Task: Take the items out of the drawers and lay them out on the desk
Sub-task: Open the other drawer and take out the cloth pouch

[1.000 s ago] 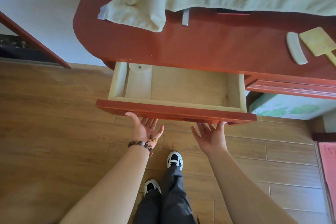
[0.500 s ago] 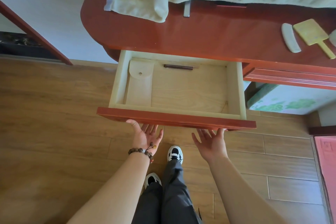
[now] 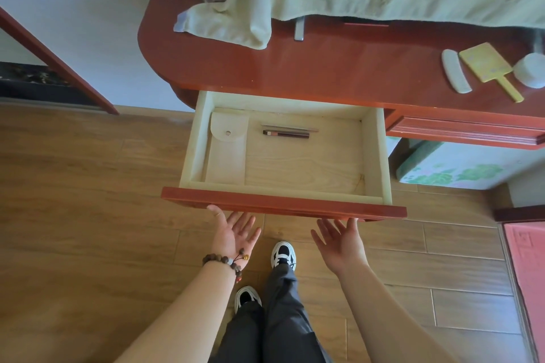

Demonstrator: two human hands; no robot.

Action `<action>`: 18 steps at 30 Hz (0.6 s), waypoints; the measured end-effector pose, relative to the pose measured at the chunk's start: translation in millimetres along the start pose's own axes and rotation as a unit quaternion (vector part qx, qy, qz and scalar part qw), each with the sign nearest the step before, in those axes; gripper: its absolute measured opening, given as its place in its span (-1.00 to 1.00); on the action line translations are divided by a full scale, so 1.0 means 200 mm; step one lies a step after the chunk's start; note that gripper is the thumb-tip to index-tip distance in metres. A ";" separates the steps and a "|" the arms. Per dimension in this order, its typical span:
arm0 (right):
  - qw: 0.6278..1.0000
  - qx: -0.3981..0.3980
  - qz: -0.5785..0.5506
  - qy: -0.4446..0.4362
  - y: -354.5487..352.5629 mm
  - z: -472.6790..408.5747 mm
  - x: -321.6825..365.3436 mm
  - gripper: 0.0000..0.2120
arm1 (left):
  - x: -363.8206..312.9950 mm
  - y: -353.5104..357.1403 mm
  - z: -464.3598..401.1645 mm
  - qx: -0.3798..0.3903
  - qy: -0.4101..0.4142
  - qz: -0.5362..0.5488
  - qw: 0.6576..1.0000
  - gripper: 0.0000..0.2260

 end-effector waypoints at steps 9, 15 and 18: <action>0.949 -0.029 0.312 -0.035 0.10 0.34 -0.03 -0.78 | -0.21 0.07 0.35 0.097 0.083 -0.414 0.901 -0.76; 0.886 0.014 0.433 -0.164 0.34 0.53 0.13 -0.89 | -0.41 0.40 0.48 0.153 0.286 -0.528 0.785 -0.84; 0.849 -0.002 0.484 -0.213 0.45 0.50 0.27 -0.94 | -0.45 0.56 0.41 0.151 0.356 -0.587 0.711 -0.79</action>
Point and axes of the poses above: each hand's wrist, its own z-axis away from the middle knuckle, its own y-axis out of the palm, x = y × z, the point moved 5 cm from there along -z, towards the middle knuckle, and after that the axes turned 8 degrees about y, right-handed, at the moved point
